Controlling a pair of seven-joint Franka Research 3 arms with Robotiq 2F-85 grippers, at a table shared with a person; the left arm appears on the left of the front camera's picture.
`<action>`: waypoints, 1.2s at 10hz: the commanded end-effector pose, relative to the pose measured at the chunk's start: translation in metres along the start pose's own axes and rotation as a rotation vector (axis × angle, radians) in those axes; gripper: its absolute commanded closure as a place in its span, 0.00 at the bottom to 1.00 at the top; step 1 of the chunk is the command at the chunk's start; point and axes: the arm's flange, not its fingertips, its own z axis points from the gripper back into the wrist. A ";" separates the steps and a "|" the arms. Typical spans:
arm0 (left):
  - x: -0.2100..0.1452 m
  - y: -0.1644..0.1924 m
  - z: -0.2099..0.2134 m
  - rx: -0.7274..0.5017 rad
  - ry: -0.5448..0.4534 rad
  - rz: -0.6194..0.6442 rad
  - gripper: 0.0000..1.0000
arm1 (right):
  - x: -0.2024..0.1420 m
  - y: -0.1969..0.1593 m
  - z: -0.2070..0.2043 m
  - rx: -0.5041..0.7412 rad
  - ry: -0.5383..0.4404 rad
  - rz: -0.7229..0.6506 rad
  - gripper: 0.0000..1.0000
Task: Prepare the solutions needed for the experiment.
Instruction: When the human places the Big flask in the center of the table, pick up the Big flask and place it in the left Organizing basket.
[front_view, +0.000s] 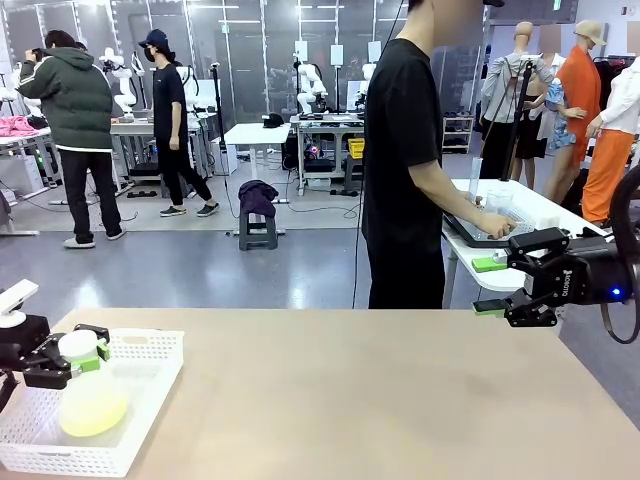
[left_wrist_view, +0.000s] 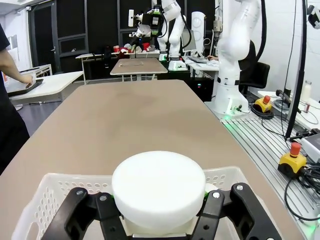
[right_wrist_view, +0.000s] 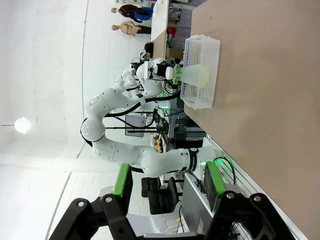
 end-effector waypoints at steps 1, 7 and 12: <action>-0.013 -0.004 0.004 -0.031 -0.005 -0.004 0.57 | -0.001 0.002 0.000 0.005 0.003 0.006 0.26; -0.014 -0.009 0.011 -0.021 0.025 0.027 0.00 | -0.001 0.002 0.000 0.005 0.003 0.006 0.26; -0.012 -0.008 0.008 -0.006 0.009 0.032 0.00 | -0.001 0.002 0.000 0.005 0.003 0.006 0.26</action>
